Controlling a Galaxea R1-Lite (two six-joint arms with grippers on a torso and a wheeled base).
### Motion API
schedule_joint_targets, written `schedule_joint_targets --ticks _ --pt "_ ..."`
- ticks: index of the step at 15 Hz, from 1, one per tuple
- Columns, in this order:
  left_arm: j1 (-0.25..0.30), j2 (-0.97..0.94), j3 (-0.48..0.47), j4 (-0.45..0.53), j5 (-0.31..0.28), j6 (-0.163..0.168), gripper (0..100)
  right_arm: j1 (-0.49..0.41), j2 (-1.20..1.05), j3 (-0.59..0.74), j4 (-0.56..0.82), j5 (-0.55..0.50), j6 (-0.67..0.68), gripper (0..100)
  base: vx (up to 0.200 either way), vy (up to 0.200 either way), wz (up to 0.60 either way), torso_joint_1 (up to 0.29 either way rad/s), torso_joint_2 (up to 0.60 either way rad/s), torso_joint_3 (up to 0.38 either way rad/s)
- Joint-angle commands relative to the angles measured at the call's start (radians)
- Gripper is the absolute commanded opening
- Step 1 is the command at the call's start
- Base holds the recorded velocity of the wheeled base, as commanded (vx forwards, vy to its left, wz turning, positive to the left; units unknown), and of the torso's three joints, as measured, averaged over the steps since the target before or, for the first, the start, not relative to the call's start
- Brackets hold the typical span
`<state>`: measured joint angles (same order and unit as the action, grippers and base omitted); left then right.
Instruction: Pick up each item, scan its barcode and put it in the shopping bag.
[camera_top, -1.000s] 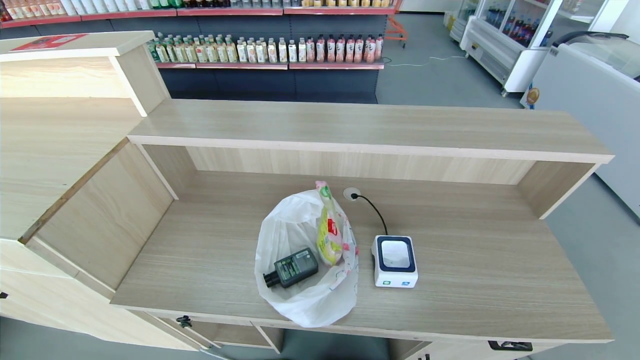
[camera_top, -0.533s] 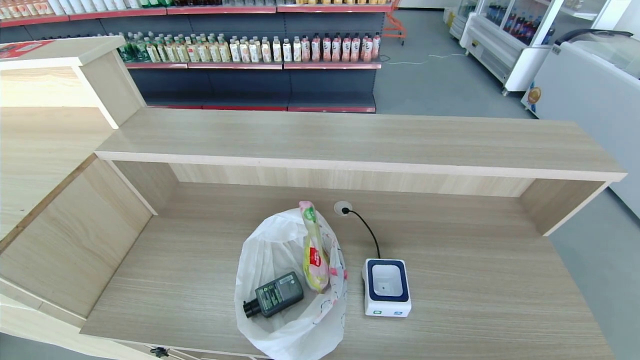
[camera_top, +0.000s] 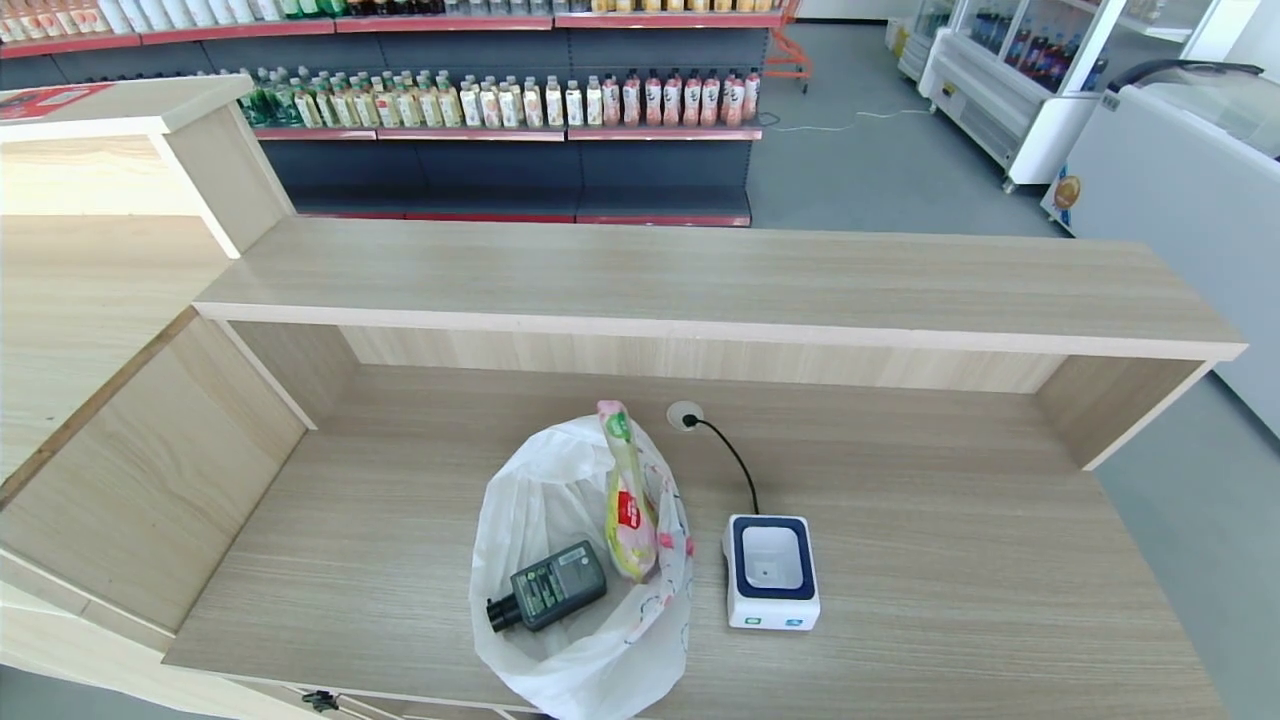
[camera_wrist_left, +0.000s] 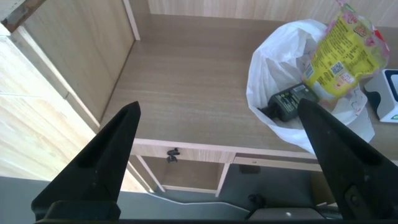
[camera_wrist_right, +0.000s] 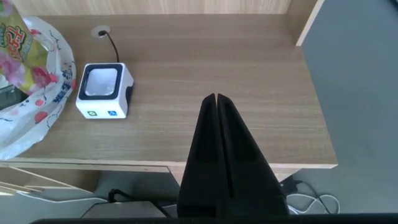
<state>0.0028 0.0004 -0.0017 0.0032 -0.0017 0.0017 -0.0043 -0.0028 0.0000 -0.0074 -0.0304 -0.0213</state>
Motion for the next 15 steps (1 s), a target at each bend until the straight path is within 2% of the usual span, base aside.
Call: schedule_joint_targets --ticks 1,15 --pt "0.0 0.0 0.0 0.0 0.0 0.0 100 0.0 0.003 0.0 0.0 0.0 0.0 0 0.0 0.0 0.0 0.0 0.0 0.0" --pt "0.0 0.0 0.0 0.0 0.0 0.0 100 0.0 0.003 0.0 0.0 0.0 -0.002 0 0.0 0.0 0.0 0.0 0.0 0.0"
